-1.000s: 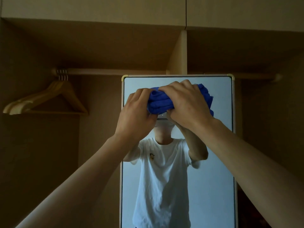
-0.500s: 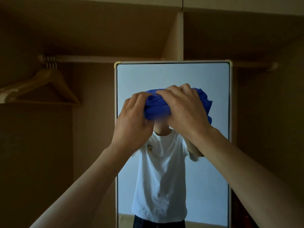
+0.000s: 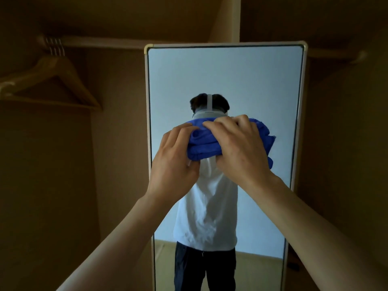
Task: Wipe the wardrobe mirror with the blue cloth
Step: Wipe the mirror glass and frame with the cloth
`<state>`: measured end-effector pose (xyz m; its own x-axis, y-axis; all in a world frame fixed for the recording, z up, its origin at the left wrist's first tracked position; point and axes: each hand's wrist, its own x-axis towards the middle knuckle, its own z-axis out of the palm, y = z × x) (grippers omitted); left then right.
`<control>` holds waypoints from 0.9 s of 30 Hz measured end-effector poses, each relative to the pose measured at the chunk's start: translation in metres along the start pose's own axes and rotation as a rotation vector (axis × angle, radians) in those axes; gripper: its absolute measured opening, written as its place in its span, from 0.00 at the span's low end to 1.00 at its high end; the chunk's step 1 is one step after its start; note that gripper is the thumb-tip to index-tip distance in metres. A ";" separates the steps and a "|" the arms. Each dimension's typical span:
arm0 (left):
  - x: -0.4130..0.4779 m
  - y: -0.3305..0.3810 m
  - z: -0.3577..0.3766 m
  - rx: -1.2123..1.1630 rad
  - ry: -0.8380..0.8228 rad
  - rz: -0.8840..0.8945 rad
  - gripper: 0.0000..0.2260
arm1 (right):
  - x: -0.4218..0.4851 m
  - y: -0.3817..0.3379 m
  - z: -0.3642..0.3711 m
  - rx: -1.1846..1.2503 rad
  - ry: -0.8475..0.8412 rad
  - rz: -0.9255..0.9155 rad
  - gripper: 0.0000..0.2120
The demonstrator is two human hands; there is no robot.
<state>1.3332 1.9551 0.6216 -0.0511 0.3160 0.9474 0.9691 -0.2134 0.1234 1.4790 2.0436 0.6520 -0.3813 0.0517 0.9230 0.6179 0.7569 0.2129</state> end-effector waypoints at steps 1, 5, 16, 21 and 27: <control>-0.004 0.000 0.002 -0.006 -0.002 -0.004 0.23 | -0.004 -0.002 0.001 0.000 0.000 0.001 0.27; -0.021 -0.003 0.008 -0.034 -0.013 -0.029 0.24 | -0.020 -0.008 0.008 -0.007 0.013 0.014 0.25; -0.065 -0.018 0.021 -0.101 -0.053 -0.083 0.32 | -0.059 -0.028 0.023 -0.086 -0.051 0.092 0.28; -0.077 -0.030 0.023 -0.082 0.019 -0.241 0.33 | -0.060 -0.033 0.024 -0.104 -0.066 0.121 0.29; -0.079 -0.044 0.027 -0.214 0.022 -0.359 0.32 | -0.061 -0.039 0.024 -0.122 -0.066 0.139 0.28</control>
<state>1.3008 1.9649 0.5327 -0.3841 0.3858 0.8388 0.8171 -0.2809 0.5034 1.4618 2.0266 0.5799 -0.3278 0.1961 0.9242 0.7453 0.6548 0.1254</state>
